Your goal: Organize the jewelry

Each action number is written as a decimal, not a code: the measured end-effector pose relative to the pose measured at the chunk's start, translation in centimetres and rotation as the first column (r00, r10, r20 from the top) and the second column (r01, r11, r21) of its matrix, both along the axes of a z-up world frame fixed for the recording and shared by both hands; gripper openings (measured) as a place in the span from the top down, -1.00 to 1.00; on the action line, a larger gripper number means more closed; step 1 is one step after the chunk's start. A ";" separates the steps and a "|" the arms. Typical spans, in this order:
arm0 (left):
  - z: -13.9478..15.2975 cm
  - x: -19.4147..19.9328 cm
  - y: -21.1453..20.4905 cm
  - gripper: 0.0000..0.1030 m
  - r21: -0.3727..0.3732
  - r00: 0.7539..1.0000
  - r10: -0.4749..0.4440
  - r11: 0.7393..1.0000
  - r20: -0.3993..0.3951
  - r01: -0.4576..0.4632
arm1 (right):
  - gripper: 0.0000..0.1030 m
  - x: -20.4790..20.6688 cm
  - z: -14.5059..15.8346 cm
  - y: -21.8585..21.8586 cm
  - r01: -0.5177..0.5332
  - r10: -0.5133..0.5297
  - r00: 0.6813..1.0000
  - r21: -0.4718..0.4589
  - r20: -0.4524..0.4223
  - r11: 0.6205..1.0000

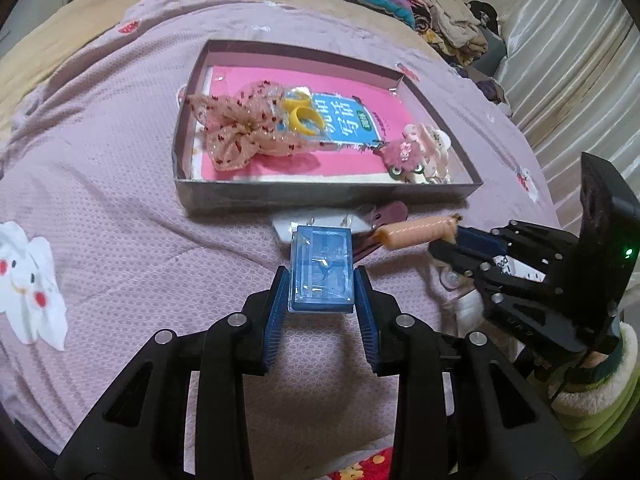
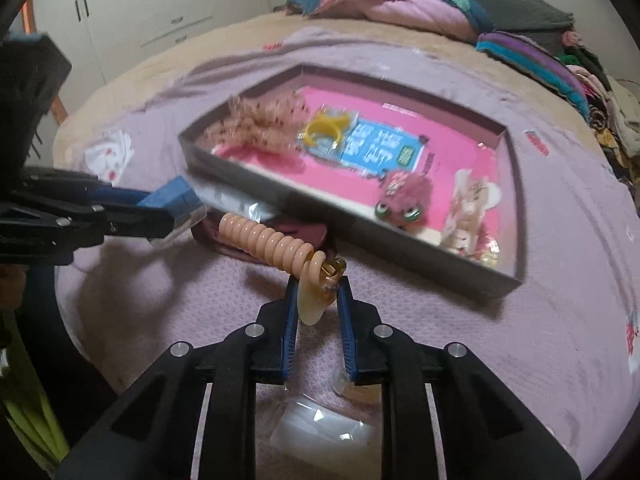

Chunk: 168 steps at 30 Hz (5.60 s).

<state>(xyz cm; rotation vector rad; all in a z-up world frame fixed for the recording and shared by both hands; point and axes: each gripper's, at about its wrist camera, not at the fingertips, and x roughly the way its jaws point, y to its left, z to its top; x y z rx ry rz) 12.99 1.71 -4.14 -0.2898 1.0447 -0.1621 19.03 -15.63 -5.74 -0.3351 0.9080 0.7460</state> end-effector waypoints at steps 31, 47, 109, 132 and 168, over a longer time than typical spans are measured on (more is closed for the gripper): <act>6.6 3.7 1.7 0.52 0.037 0.988 0.052 0.998 0.145 -0.058 | 0.65 3.2 7.5 -7.7 0.226 -0.245 0.962 0.155 0.118 0.962; 7.1 8.2 -0.3 0.52 0.042 0.985 0.013 0.999 0.174 -0.021 | 0.65 6.3 9.0 -6.7 0.262 -0.290 0.945 0.179 0.150 0.948; 5.7 8.1 0.7 -0.43 0.035 0.987 0.076 0.996 0.142 -0.081 | -0.65 4.3 6.4 -6.5 0.319 -0.336 0.931 0.131 0.142 0.939; 10.5 2.0 1.5 -0.82 0.018 0.959 0.114 0.992 0.261 -0.123 | -0.71 -0.6 11.7 -11.3 0.388 -0.446 0.875 0.276 0.188 0.879; 7.6 -4.1 0.6 -0.81 0.063 0.967 0.108 0.990 0.233 -0.126 | -0.72 -7.6 8.5 -10.2 0.333 -0.372 0.914 0.223 0.163 0.916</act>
